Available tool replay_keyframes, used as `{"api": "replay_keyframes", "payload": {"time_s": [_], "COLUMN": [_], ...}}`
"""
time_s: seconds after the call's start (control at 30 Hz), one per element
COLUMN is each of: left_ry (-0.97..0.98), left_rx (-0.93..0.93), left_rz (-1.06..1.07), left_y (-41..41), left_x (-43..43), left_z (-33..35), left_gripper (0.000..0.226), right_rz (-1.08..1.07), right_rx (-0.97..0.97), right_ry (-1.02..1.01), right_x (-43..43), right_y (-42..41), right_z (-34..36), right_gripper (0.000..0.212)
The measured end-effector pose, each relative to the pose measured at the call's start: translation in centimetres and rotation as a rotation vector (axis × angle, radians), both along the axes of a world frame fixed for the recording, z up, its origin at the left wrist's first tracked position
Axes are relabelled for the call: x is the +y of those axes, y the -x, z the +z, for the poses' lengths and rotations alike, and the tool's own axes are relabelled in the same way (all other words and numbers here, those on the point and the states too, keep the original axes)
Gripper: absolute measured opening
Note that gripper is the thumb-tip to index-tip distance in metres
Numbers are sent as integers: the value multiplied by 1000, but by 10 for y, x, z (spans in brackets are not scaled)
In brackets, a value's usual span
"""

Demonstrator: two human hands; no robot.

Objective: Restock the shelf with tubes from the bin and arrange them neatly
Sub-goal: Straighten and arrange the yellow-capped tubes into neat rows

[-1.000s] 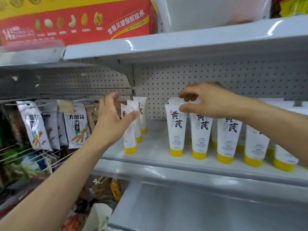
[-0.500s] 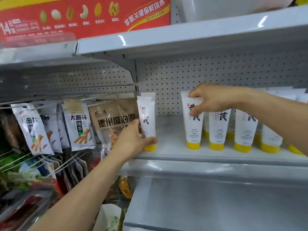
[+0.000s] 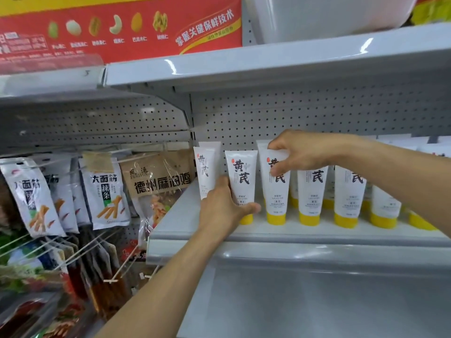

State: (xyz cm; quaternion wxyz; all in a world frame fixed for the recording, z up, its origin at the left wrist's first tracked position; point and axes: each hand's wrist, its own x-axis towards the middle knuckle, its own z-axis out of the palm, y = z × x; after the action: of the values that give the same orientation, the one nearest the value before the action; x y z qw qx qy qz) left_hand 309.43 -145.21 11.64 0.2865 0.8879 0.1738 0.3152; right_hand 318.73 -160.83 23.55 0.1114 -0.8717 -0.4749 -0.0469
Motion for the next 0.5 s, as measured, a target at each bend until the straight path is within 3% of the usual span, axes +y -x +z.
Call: {"api": "replay_keyframes", "payload": {"time_s": [0.4,0.5], "left_ry": [-39,-66], "left_rx": [6,-163], "left_rz": [21,133], "left_y": [8,19], "left_x": [-4,13], "left_z": [1,5], "left_gripper": [68,54], "right_rz": [0,23], "right_rx": [-21,-51], "right_ry": [37,-60], "right_x": [-1,-3], "right_y": [-4,-5], "right_z": [1,9], "right_gripper": [20,25]}}
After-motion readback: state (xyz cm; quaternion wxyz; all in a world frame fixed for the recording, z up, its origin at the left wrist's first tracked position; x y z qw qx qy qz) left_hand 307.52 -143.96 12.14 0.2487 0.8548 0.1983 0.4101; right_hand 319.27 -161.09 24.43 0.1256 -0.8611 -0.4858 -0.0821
